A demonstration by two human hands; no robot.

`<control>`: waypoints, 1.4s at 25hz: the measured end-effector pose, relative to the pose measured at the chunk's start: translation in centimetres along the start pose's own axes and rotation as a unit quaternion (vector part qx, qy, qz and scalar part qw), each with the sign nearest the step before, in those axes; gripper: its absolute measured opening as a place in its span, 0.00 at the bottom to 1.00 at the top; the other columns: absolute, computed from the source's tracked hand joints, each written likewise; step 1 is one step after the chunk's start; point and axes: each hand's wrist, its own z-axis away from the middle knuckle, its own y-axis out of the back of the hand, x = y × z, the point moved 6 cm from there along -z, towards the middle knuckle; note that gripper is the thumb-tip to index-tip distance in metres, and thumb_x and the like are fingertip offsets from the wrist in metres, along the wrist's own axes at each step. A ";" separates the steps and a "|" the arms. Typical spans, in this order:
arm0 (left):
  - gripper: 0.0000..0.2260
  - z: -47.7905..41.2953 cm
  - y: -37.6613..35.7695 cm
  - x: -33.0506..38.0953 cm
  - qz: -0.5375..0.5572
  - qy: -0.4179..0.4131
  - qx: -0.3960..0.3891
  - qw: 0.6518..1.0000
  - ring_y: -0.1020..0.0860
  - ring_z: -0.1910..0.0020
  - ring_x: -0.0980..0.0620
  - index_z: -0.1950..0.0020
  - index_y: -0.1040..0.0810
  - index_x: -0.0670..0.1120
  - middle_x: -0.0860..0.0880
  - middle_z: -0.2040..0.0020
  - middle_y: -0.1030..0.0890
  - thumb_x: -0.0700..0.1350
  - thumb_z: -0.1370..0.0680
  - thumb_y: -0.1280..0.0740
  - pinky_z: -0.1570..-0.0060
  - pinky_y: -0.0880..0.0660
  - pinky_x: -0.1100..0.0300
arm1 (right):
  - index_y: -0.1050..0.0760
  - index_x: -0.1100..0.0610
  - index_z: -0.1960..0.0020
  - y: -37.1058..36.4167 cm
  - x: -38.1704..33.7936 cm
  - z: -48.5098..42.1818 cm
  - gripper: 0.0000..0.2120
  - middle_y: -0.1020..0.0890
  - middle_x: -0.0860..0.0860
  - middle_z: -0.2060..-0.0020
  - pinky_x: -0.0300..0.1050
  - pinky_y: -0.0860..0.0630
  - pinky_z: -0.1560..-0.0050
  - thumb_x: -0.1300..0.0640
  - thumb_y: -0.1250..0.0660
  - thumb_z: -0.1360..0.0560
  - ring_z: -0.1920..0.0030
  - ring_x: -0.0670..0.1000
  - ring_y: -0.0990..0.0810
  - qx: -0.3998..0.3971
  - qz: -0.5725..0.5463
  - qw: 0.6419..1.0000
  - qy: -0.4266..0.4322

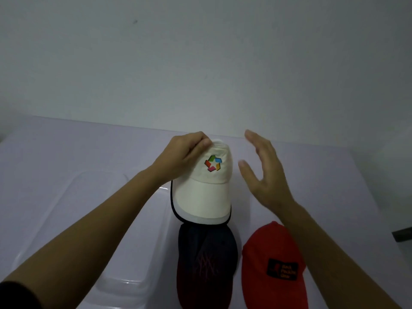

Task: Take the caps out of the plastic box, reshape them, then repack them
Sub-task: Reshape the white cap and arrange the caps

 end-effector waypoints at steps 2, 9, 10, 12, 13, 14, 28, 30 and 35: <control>0.10 -0.1 0.1 1.0 0.025 -0.028 0.021 0.999 0.25 0.66 0.65 0.59 0.28 0.48 0.60 0.67 0.26 0.49 0.21 0.44 0.67 0.32 0.75 | 0.32 0.52 0.35 -0.5 0.1 -2.0 0.19 0.25 0.44 0.40 0.35 0.31 0.38 0.50 0.37 0.24 0.39 0.40 0.28 -0.073 -0.019 0.996 -0.049; 0.16 -1.2 -1.2 -1.1 -0.098 -0.005 -0.123 0.987 0.27 0.70 0.58 0.50 0.29 0.47 0.52 0.67 0.22 0.59 0.22 0.46 0.69 0.32 0.69 | 0.27 0.50 0.55 -1.9 1.9 -3.3 0.08 0.21 0.47 0.60 0.47 0.27 0.57 0.47 0.41 0.22 0.59 0.48 0.23 -0.263 0.039 0.959 -0.103; 0.19 -1.5 -1.4 -1.4 -0.126 -0.014 -0.149 0.981 0.28 0.70 0.58 0.52 0.26 0.46 0.52 0.67 0.23 0.59 0.23 0.47 0.69 0.32 0.66 | 0.27 0.49 0.57 -1.7 2.2 -3.5 0.09 0.22 0.46 0.62 0.45 0.29 0.56 0.47 0.41 0.22 0.61 0.46 0.25 -0.260 0.045 0.958 -0.110; 0.22 -2.2 -1.8 -1.7 -0.154 -0.028 -0.164 0.974 0.31 0.72 0.55 0.61 0.26 0.44 0.51 0.71 0.27 0.60 0.23 0.47 0.65 0.35 0.61 | 0.28 0.49 0.58 -1.6 3.0 -4.1 0.12 0.24 0.44 0.65 0.45 0.34 0.52 0.47 0.44 0.21 0.62 0.44 0.27 -0.251 0.093 0.957 -0.111; 0.22 -2.7 -2.0 -2.1 -0.177 -0.029 -0.160 0.971 0.32 0.70 0.53 0.64 0.27 0.45 0.51 0.72 0.30 0.60 0.22 0.47 0.61 0.35 0.59 | 0.29 0.50 0.58 -1.8 3.4 -4.4 0.12 0.25 0.44 0.65 0.46 0.35 0.51 0.46 0.46 0.20 0.62 0.44 0.28 -0.247 0.119 0.955 -0.111; 0.21 -3.0 -2.2 -2.3 -0.208 -0.025 -0.154 0.966 0.32 0.67 0.52 0.64 0.28 0.47 0.52 0.71 0.31 0.60 0.21 0.47 0.57 0.36 0.57 | 0.30 0.50 0.57 -2.0 3.9 -4.6 0.12 0.26 0.43 0.65 0.47 0.35 0.52 0.46 0.47 0.20 0.62 0.46 0.28 -0.240 0.133 0.955 -0.113; 0.18 -2.7 -13.0 -13.0 -0.141 0.137 -0.189 0.962 0.28 0.60 0.50 0.50 0.25 0.40 0.46 0.56 0.23 0.56 0.22 0.41 0.61 0.31 0.58 | 0.25 0.54 0.44 -8.3 16.7 -3.5 0.17 0.20 0.56 0.52 0.49 0.33 0.53 0.43 0.44 0.22 0.51 0.56 0.24 -0.222 0.292 0.915 -0.169; 0.15 -2.6 -13.6 -13.2 -0.135 0.143 -0.176 0.964 0.30 0.60 0.50 0.54 0.27 0.42 0.48 0.59 0.28 0.54 0.21 0.40 0.61 0.36 0.60 | 0.25 0.54 0.44 -8.9 17.5 -3.4 0.17 0.21 0.56 0.50 0.49 0.33 0.52 0.43 0.44 0.22 0.50 0.56 0.24 -0.217 0.283 0.920 -0.162; 0.23 -2.4 -13.5 -14.7 -0.113 0.159 -0.207 0.959 0.32 0.48 0.49 0.53 0.25 0.44 0.49 0.50 0.30 0.63 0.32 0.31 0.49 0.31 0.55 | 0.27 0.51 0.46 -8.3 19.2 -2.4 0.29 0.24 0.46 0.51 0.51 0.39 0.41 0.33 0.31 0.38 0.45 0.51 0.28 -0.311 0.232 0.915 -0.113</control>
